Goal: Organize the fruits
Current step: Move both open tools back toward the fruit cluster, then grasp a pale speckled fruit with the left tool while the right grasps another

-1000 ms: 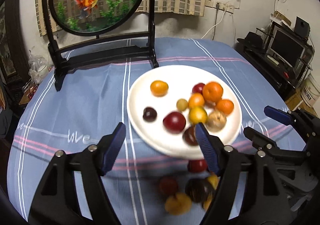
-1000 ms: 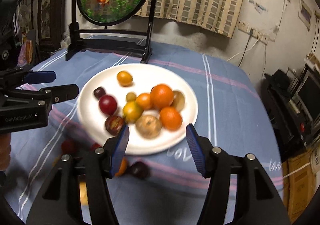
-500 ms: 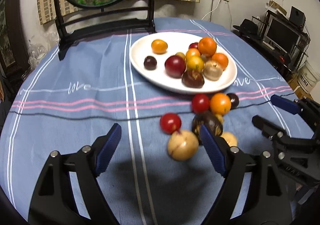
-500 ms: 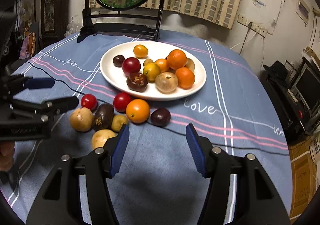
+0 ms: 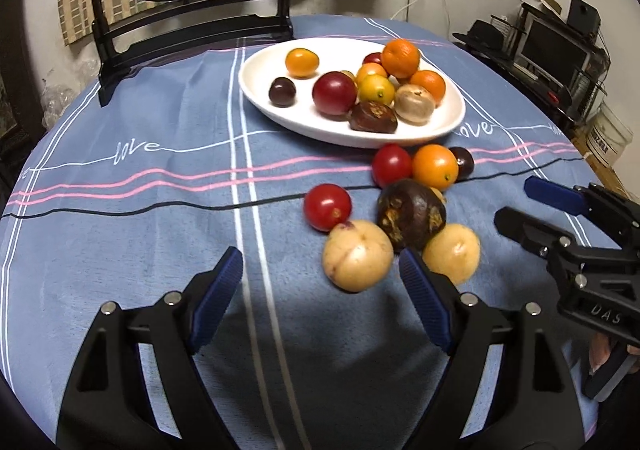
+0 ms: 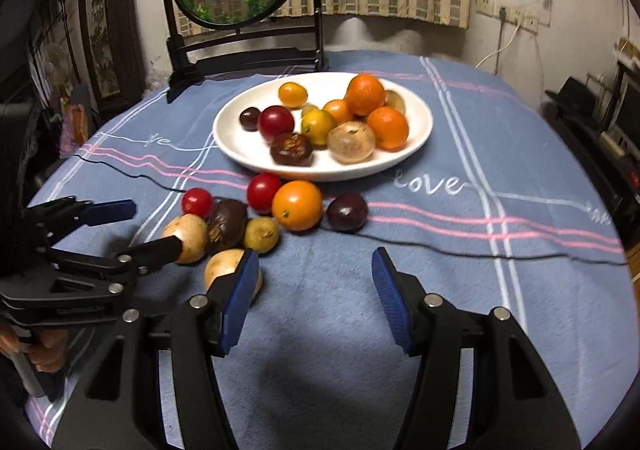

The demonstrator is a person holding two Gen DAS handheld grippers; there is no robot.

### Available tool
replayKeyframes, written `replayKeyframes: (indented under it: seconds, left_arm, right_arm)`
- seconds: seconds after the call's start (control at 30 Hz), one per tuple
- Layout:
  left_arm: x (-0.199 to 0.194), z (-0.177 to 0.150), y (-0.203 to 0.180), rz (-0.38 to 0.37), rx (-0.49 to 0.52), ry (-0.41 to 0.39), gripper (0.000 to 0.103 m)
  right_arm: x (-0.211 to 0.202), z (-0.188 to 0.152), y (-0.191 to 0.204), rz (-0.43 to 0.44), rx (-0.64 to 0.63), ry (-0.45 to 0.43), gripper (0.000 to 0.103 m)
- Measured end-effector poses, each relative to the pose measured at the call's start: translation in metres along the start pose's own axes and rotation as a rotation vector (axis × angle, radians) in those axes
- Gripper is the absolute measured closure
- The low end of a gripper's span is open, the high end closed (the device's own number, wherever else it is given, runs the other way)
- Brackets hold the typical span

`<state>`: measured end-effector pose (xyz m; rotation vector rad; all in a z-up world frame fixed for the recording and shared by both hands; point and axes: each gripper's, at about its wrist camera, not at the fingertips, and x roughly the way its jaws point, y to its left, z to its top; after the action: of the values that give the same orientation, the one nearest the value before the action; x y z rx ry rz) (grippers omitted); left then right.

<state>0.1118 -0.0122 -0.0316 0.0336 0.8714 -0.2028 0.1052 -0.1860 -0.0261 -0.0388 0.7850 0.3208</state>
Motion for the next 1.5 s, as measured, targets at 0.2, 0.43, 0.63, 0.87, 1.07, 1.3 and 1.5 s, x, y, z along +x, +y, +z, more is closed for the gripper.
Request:
replayKeyframes:
  seconds: [0.2,0.43,0.63,0.87,1.07,1.3,1.5]
  left_arm:
    - [0.006,-0.004,-0.002,-0.041,0.002,0.036,0.021]
    - [0.018,-0.008,-0.005,-0.011,0.014,0.062,0.021]
    - [0.021,-0.007,-0.006,0.008,0.015,0.056,0.022]
    - [0.021,-0.003,-0.010,-0.014,0.026,0.029,0.062]
    - [0.018,-0.004,-0.004,-0.032,0.006,0.036,0.063]
    - [0.006,0.001,0.011,-0.035,-0.051,0.002,0.063]
    - [0.003,0.001,0.010,-0.052,-0.043,-0.003,0.063]
  right_arm:
    - [-0.003,-0.002,0.011,-0.002,-0.053,-0.011,0.044]
    - [-0.003,-0.004,0.014,-0.016,-0.076,-0.012,0.044]
    - [-0.002,-0.005,0.016,-0.013,-0.089,-0.007,0.044]
    - [0.000,-0.006,0.017,-0.013,-0.091,-0.001,0.044]
    - [0.000,-0.006,0.018,-0.003,-0.093,0.003,0.044]
    - [-0.001,-0.010,0.034,0.084,-0.161,0.008,0.044]
    - [0.014,-0.014,0.045,0.077,-0.184,0.073,0.044]
